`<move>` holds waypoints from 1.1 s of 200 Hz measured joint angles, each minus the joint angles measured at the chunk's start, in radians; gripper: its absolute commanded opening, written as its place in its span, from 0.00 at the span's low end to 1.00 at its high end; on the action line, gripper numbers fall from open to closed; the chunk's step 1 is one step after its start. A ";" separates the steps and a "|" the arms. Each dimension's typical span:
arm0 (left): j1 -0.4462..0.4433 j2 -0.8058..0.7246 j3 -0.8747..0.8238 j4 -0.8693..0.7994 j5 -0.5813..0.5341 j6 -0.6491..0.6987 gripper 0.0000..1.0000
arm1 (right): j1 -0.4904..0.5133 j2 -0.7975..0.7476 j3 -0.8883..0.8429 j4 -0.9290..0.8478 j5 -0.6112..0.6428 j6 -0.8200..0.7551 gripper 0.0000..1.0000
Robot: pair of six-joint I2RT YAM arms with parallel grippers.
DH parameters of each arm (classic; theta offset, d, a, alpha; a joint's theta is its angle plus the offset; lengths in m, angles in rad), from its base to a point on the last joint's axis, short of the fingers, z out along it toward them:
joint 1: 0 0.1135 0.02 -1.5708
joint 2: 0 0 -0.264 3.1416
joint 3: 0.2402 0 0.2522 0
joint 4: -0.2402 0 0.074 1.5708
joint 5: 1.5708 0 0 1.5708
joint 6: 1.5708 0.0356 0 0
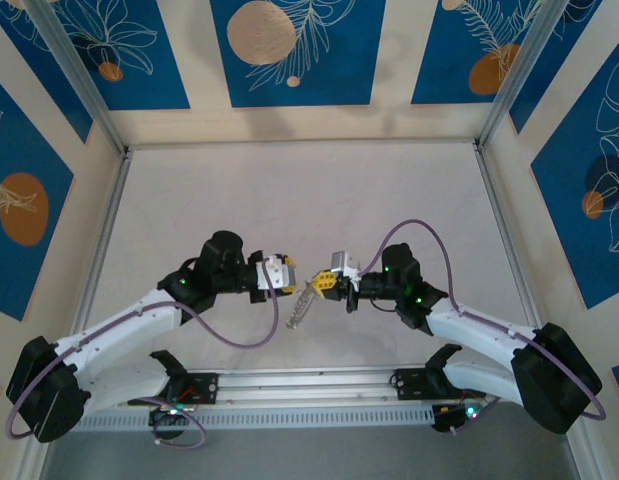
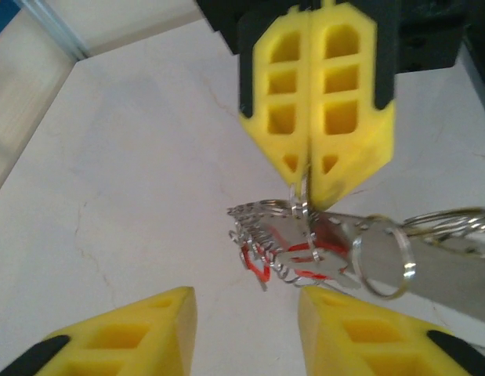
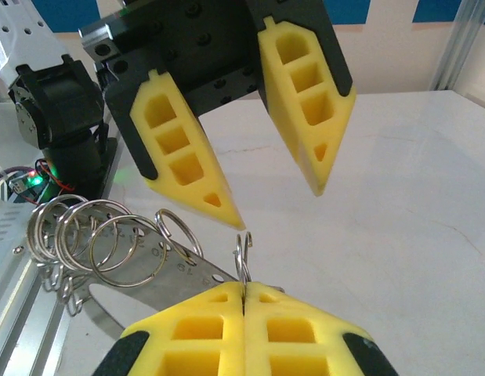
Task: Put the keys on the keyring
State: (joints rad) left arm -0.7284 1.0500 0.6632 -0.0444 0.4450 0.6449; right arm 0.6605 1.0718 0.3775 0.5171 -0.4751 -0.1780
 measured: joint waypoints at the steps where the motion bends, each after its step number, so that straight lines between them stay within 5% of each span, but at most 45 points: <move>1: 0.000 0.000 0.000 0.000 0.001 0.000 0.37 | 0.000 0.000 0.000 0.000 0.000 0.000 0.00; 121: 0.000 0.073 0.029 -0.007 0.114 -0.045 0.39 | 0.026 0.097 0.000 0.087 0.007 -0.016 0.00; 171: 0.000 0.105 0.030 -0.015 0.111 -0.063 0.00 | 0.029 0.113 0.000 0.112 0.021 -0.018 0.00; 194: 0.000 0.105 0.034 -0.034 0.108 -0.058 0.00 | 0.036 0.118 0.005 0.100 0.032 -0.036 0.00; 220: -0.001 0.105 0.069 -0.113 0.079 -0.025 0.00 | 0.058 0.118 0.025 0.051 0.075 -0.077 0.12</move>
State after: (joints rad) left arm -0.7296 1.1549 0.7326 -0.1574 0.5236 0.6201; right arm 0.7185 1.1896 0.4023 0.5686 -0.4000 -0.2554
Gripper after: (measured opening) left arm 0.038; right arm 0.096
